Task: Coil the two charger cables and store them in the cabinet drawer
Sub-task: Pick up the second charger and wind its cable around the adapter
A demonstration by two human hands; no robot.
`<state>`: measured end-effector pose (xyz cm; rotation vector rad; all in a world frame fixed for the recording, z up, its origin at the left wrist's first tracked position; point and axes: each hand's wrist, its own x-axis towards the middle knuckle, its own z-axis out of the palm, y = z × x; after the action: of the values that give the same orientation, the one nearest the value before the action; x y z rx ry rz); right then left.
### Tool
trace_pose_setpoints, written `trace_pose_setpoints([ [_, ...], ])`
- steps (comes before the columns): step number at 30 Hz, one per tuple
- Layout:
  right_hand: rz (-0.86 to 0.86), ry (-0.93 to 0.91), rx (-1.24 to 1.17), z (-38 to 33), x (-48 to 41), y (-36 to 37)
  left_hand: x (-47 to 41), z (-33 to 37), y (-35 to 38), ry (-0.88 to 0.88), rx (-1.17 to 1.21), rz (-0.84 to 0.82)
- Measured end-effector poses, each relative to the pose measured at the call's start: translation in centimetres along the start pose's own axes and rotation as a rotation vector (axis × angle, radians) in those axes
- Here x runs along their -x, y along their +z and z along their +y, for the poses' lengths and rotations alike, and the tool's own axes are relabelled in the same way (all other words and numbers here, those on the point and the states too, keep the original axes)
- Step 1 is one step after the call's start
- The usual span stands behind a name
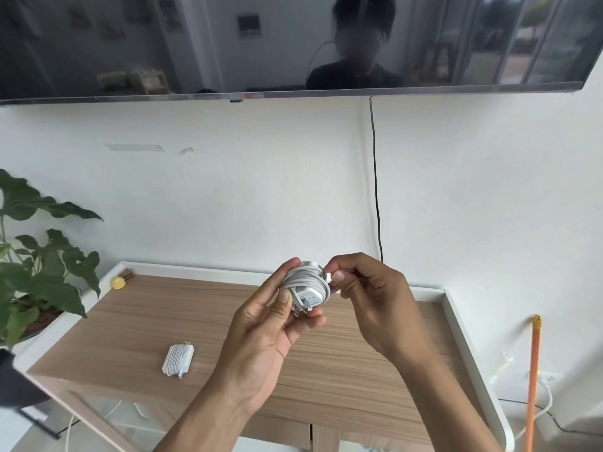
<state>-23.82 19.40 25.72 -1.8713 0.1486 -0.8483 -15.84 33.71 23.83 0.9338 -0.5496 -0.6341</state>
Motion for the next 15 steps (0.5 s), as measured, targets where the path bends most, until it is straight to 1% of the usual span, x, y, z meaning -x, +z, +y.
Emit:
trace_pose_setpoints([
  [2,0.040,-0.042,0.053,0.3,0.3,0.3,-0.1,0.0,-0.1,0.010,-0.009,0.009],
  [4,0.070,-0.066,0.046,0.4,0.6,0.6,-0.2,-0.1,-0.3,0.018,-0.022,0.016],
  [8,0.048,-0.067,0.031,0.3,1.0,1.1,-0.3,-0.5,-0.6,0.006,-0.017,0.013],
  [11,0.042,-0.018,0.006,0.5,0.9,1.0,-0.1,-0.8,-0.8,0.007,-0.007,0.013],
  [15,-0.008,0.053,-0.045,1.0,0.8,0.6,-0.1,-0.8,-1.0,0.013,-0.021,0.010],
])
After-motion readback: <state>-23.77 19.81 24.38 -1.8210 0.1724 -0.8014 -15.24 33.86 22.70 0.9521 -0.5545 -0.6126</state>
